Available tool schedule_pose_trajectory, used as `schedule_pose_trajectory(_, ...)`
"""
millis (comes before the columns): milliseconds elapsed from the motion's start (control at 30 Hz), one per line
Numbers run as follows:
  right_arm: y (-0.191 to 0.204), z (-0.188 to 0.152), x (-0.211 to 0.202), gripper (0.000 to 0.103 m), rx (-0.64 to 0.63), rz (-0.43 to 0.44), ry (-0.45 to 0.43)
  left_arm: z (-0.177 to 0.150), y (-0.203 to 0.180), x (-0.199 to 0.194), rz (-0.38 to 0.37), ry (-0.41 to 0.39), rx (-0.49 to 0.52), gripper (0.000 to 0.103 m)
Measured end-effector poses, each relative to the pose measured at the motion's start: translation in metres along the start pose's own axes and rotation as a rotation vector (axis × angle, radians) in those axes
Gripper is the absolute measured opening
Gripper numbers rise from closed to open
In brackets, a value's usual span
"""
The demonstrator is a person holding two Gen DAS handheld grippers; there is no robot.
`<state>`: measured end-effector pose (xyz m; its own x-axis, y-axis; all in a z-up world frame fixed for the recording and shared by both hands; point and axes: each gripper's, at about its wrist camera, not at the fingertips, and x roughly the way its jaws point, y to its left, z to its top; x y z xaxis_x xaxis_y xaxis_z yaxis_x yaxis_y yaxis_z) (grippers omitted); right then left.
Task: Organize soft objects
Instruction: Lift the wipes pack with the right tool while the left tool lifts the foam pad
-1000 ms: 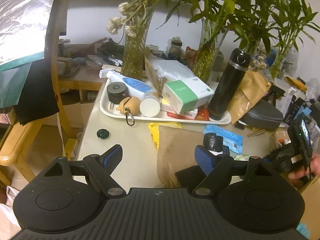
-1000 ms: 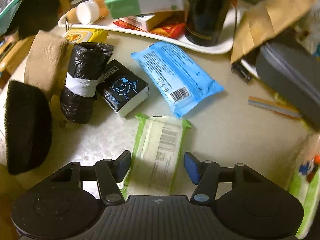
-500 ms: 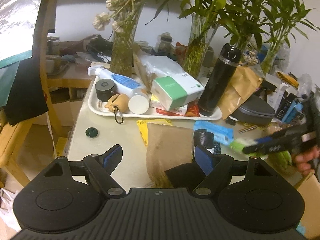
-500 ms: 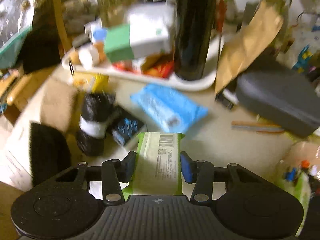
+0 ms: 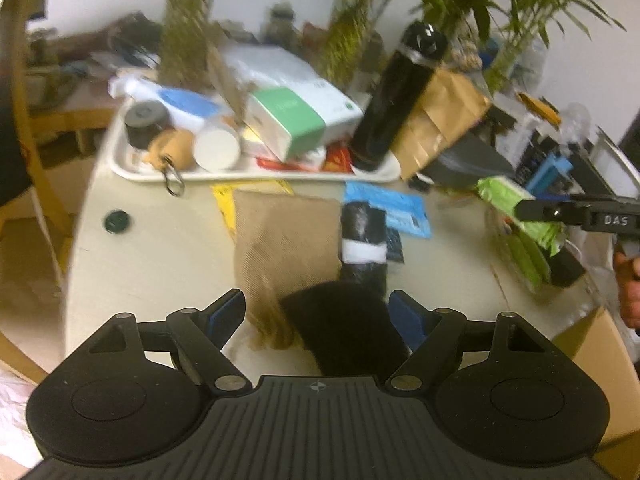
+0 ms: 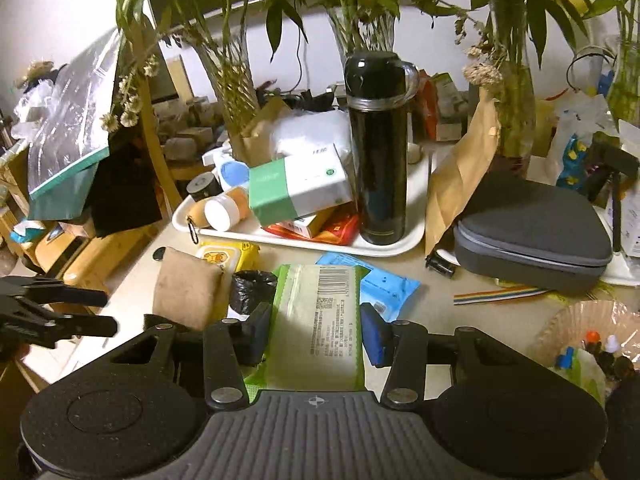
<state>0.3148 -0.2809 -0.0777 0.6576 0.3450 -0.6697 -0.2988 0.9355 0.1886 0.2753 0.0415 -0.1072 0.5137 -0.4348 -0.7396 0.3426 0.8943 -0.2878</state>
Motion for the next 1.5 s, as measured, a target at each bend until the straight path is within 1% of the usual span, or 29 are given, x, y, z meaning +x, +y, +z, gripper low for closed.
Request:
schedule_pose_trajectory(67,-0.002,-0.002,-0.005,0.05,0.001,-0.001,-0.005,0.002,0.005,0.011,-0.062,0.065,0.002,0.079)
schedule_pose_trajectory(167,-0.005,-0.005,-0.011,0.05,0.012,-0.006,-0.014,0.003,0.01,0.023,-0.111,0.118,-0.015,0.078)
schedule_pose_trajectory(233,-0.005,-0.005,-0.014,0.05,0.012,-0.006,-0.022,0.004,0.013,0.033,-0.149,0.163,-0.028,0.073)
schedule_pose_trajectory(333,-0.004,-0.004,-0.016,0.05,0.019,-0.001,-0.031,0.005,0.019,0.046,-0.171,0.216,-0.037,0.063)
schedule_pose_trajectory(367,-0.004,-0.004,-0.015,0.05,0.015,-0.006,-0.032,0.006,0.021,0.05,-0.174,0.232,-0.041,0.055)
schedule_pose_trajectory(400,-0.003,-0.004,-0.014,0.05,0.013,-0.008,-0.03,0.006,0.022,0.053,-0.174,0.245,-0.049,0.051)
schedule_pose_trajectory(433,-0.003,-0.004,-0.013,0.05,0.013,-0.007,-0.025,0.006,0.024,0.056,-0.183,0.252,-0.059,0.049)
schedule_pose_trajectory(500,-0.001,-0.004,-0.011,0.05,0.009,-0.004,-0.022,0.007,0.026,0.06,-0.197,0.263,-0.071,0.032)
schedule_pose_trajectory(567,0.002,-0.003,-0.009,0.05,0.0,-0.001,-0.02,0.007,0.027,0.062,-0.211,0.257,-0.081,0.027)
schedule_pose_trajectory(600,0.003,-0.003,-0.009,0.05,-0.004,0.001,-0.021,0.006,0.025,0.061,-0.211,0.247,-0.073,0.024)
schedule_pose_trajectory(700,0.005,-0.002,-0.01,0.05,-0.008,0.008,-0.027,0.008,0.018,0.051,-0.193,0.206,-0.02,0.021)
schedule_pose_trajectory(833,0.005,-0.002,-0.013,0.05,-0.007,0.012,-0.043,0.011,0.019,0.034,-0.18,0.137,-0.016,0.019)
schedule_pose_trajectory(933,0.007,-0.001,-0.019,0.05,-0.013,0.015,-0.071,0.014,0.016,0.015,-0.159,0.058,-0.003,0.019)
schedule_pose_trajectory(967,0.009,0.0,-0.022,0.049,-0.02,0.015,-0.086,0.015,0.013,0.009,-0.143,0.03,0.01,0.019)
schedule_pose_trajectory(1033,0.012,0.001,-0.03,0.05,-0.023,0.01,-0.113,0.016,0.004,-0.006,-0.08,-0.042,0.052,0.019)
schedule_pose_trajectory(1067,0.014,0.001,-0.034,0.049,-0.02,0.014,-0.125,0.016,-0.001,-0.013,-0.068,-0.072,0.073,0.019)
schedule_pose_trajectory(1233,0.025,0.003,-0.056,0.05,-0.012,0.031,-0.17,0.016,-0.019,-0.045,-0.053,-0.173,0.106,0.019)
schedule_pose_trajectory(1367,0.042,0.0,-0.071,0.049,-0.06,0.034,-0.178,0.019,-0.029,-0.073,-0.054,-0.245,0.103,0.019)
schedule_pose_trajectory(1500,0.054,-0.006,-0.088,0.049,-0.085,0.028,-0.18,0.024,-0.045,-0.104,-0.047,-0.284,0.143,0.019)
